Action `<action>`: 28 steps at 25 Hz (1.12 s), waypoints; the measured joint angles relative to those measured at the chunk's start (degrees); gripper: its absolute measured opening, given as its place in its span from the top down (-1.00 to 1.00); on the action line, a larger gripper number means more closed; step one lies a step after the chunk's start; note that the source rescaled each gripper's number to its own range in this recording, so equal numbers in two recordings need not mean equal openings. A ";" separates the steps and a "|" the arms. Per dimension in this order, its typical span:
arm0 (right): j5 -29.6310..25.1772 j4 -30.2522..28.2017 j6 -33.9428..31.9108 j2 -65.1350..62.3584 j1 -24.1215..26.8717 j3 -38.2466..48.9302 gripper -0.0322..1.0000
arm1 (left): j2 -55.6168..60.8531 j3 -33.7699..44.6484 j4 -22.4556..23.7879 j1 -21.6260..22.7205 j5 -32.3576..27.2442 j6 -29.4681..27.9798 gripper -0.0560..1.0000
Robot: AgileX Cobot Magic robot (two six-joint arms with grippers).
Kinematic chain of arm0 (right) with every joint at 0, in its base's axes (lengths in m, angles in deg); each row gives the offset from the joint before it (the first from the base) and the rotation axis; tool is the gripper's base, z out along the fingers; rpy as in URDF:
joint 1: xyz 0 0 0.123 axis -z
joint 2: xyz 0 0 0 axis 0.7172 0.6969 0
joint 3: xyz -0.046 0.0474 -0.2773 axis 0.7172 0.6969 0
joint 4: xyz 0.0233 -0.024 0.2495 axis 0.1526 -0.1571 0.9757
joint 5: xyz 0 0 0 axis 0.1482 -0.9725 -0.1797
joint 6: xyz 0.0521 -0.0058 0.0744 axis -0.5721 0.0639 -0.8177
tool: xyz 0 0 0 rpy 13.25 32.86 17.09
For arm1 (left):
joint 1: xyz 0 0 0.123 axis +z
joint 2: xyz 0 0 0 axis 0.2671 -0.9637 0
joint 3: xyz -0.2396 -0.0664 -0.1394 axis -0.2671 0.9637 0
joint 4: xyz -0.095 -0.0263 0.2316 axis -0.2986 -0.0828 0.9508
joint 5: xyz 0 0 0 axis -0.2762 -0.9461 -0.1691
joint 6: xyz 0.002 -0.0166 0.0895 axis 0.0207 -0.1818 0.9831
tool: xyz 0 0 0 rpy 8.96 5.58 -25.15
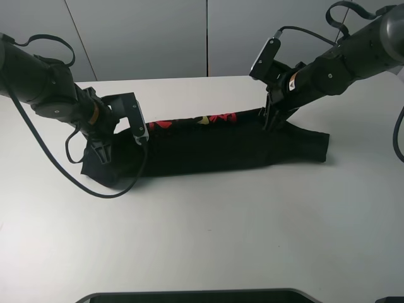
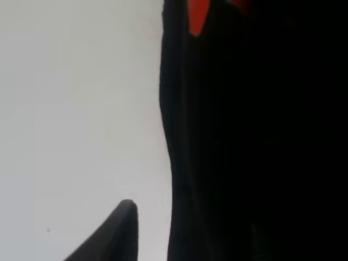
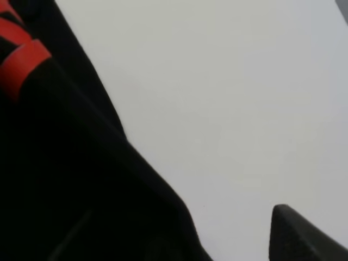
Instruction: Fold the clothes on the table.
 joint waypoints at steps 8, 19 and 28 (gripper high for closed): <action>-2.53 0.00 0.00 -6.23 0.00 -0.13 -0.59 | 3.54 -0.70 2.56 0.00 -2.77 -0.43 -0.25; -21.96 1.19 -11.70 -20.49 0.00 -0.43 -0.64 | 14.29 -3.12 -1.08 0.00 -3.67 -7.61 -0.25; -26.10 12.25 -17.31 -20.60 2.99 -0.43 -0.66 | 14.88 -3.12 -18.35 0.00 -5.01 -7.50 -0.25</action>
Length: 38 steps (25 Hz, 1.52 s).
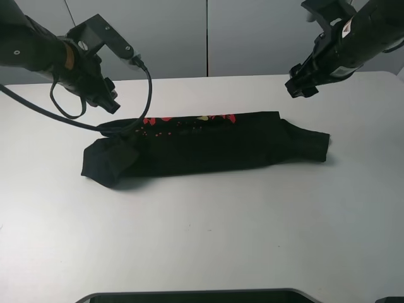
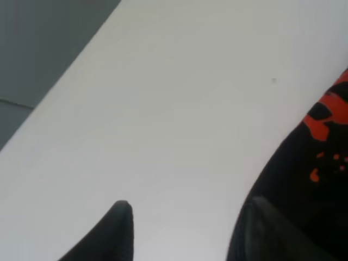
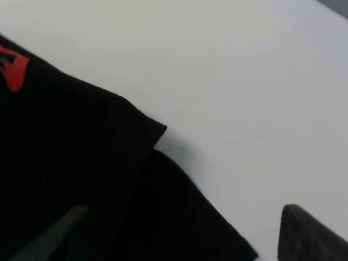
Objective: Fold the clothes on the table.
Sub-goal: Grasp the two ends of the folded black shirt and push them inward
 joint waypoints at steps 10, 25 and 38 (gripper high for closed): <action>-6.05 36.28 22.39 2.52 18.88 0.00 -0.78 | 1.63 0.00 -18.23 0.00 -5.90 0.00 -0.25; -9.99 52.34 35.46 13.41 17.57 0.00 -1.00 | 5.15 0.00 -25.08 0.00 -9.85 0.24 -0.25; -8.18 50.06 32.33 18.39 12.36 0.00 -1.00 | 5.15 0.00 -25.22 0.00 -10.43 0.38 -0.25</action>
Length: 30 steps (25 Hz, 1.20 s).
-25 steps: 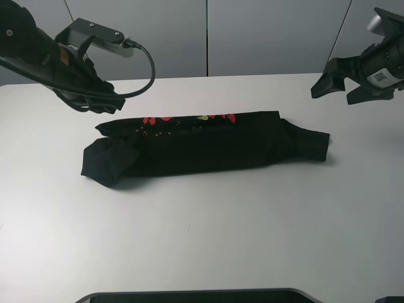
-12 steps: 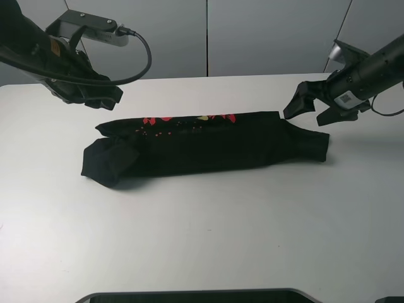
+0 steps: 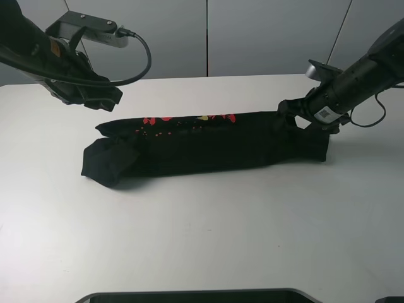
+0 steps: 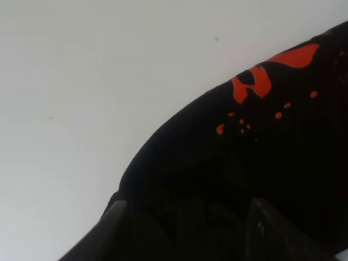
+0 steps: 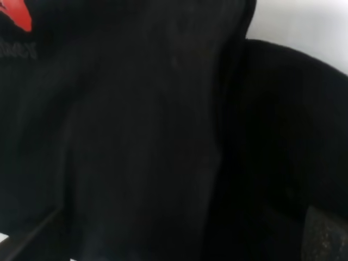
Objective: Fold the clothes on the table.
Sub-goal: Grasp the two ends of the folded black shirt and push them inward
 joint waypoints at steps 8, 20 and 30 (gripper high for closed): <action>0.81 -2.99 -3.08 4.69 -0.29 -0.52 -1.00 | 0.00 0.00 -0.26 0.00 -0.09 0.00 -0.25; 3.27 -8.94 -11.14 6.75 -3.85 -1.87 -0.99 | 0.00 0.00 -0.38 0.00 0.41 0.00 -0.25; 6.72 -27.21 -32.57 7.85 -8.25 -2.87 -0.79 | 0.00 0.00 -0.59 0.00 0.50 0.08 -0.25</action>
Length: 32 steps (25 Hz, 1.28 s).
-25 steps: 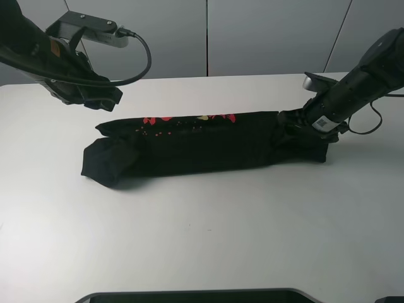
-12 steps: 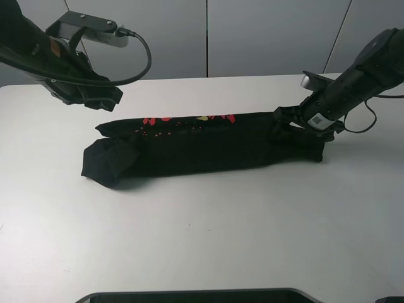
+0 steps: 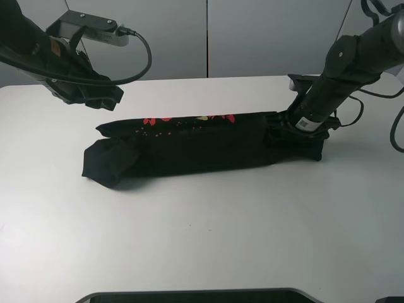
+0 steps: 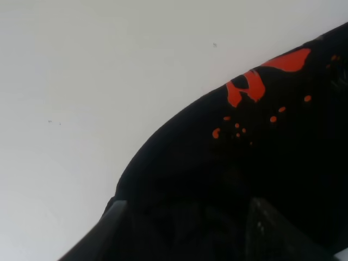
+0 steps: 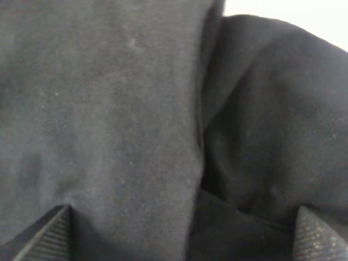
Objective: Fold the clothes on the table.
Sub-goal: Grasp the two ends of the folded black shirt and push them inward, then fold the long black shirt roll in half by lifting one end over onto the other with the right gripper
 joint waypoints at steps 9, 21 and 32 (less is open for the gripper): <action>-0.37 -4.30 2.81 0.65 1.38 -0.13 0.71 | 0.00 0.00 -0.11 0.00 0.13 0.00 -0.25; -0.94 -9.09 -2.00 0.52 1.12 -0.25 0.71 | 0.00 0.00 0.00 0.00 -0.25 0.00 -0.25; -14.75 -31.98 -16.07 -7.70 8.67 2.78 0.71 | 0.00 0.00 0.09 0.00 -0.87 0.00 -0.25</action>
